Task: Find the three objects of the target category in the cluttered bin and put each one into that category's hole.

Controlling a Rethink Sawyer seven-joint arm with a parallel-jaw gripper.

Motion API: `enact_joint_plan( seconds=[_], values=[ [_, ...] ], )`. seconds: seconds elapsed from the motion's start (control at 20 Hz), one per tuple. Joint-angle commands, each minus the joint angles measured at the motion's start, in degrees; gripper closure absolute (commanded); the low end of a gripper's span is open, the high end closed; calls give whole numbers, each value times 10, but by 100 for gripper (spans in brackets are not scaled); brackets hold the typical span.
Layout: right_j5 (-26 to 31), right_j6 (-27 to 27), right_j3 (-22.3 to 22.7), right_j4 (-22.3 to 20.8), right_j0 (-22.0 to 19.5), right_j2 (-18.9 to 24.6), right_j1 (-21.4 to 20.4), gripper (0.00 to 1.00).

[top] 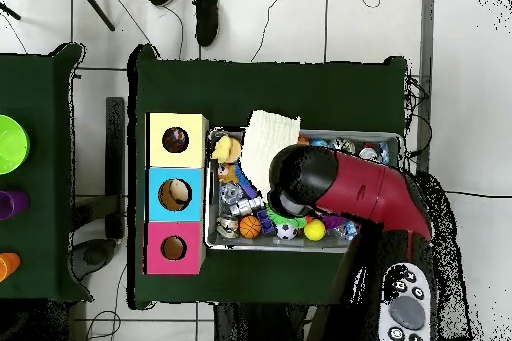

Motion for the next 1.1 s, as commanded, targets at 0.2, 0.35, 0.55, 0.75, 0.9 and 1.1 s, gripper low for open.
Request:
enact_joint_plan(
  seconds=[0.2, 0.35, 0.55, 0.75, 0.9, 1.1],
  values=[
    [88, -111, 28, 4, -66, 94, -25, 100],
    [87, -107, 32, -3, -70, 102, -28, 100],
    [86, -101, 38, -9, -75, 110, -33, 100],
    [86, -99, 39, -13, -78, 115, -34, 100],
    [85, -97, 39, -14, -79, 117, -34, 100],
    [83, -94, 38, -16, -79, 121, -32, 100]
  ],
)
